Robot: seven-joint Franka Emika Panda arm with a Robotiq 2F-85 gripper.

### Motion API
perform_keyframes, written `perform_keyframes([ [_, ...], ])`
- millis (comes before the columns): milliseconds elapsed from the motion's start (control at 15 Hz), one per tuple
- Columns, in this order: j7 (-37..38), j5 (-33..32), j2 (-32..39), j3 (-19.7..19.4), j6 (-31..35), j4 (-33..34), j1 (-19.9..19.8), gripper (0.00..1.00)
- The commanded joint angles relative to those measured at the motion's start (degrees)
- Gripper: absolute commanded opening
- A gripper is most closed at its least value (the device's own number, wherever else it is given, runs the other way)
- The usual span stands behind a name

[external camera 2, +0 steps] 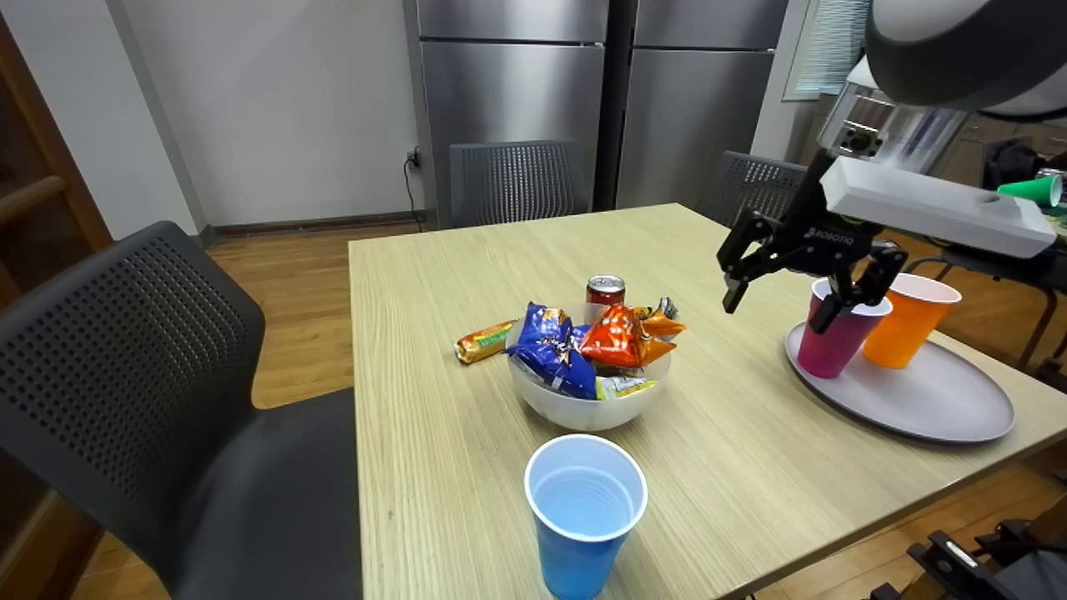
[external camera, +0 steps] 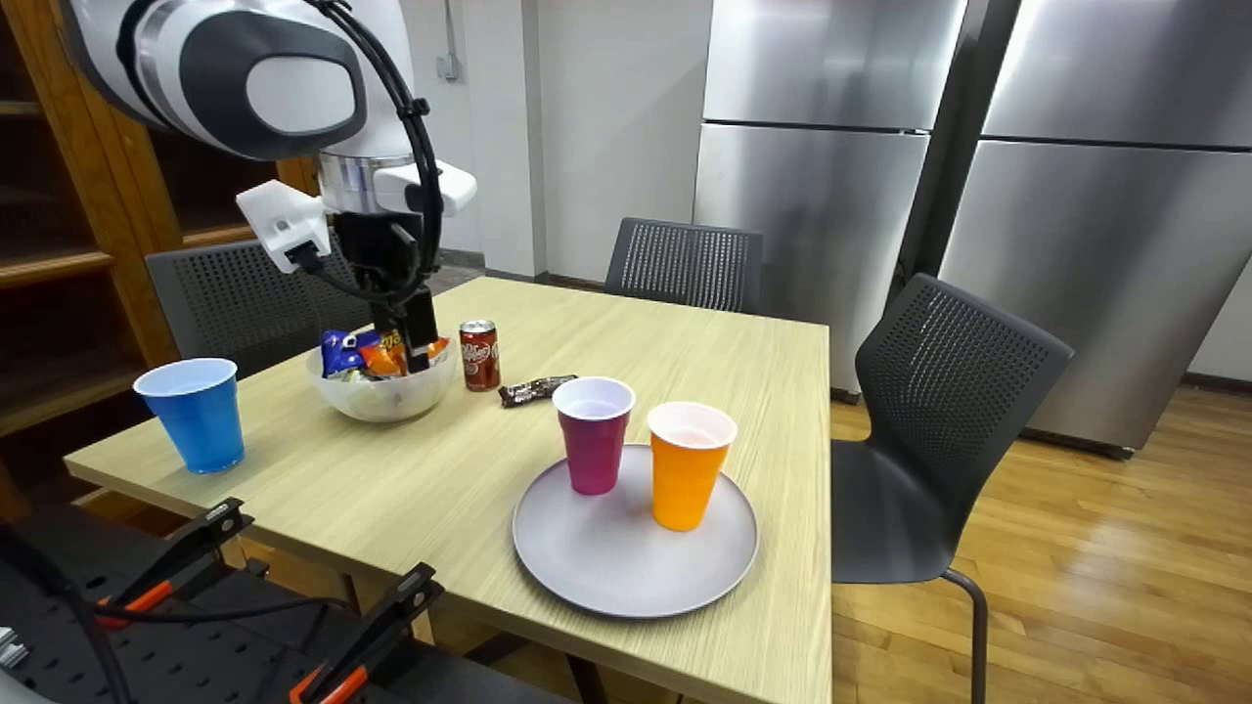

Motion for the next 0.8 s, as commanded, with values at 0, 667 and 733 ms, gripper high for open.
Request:
perform_keyframes([
  [0, 3.7, -3.6, -3.2, 4.0, -2.0, -1.6, 1.4, 1.0],
  [667, 6.7, -7.6, -1.2, 12.9, -5.1, 0.2, 8.4, 1.0],
  [733, 6.6, -7.6, -0.8, 13.6, -5.4, 0.4, 9.1, 1.0],
])
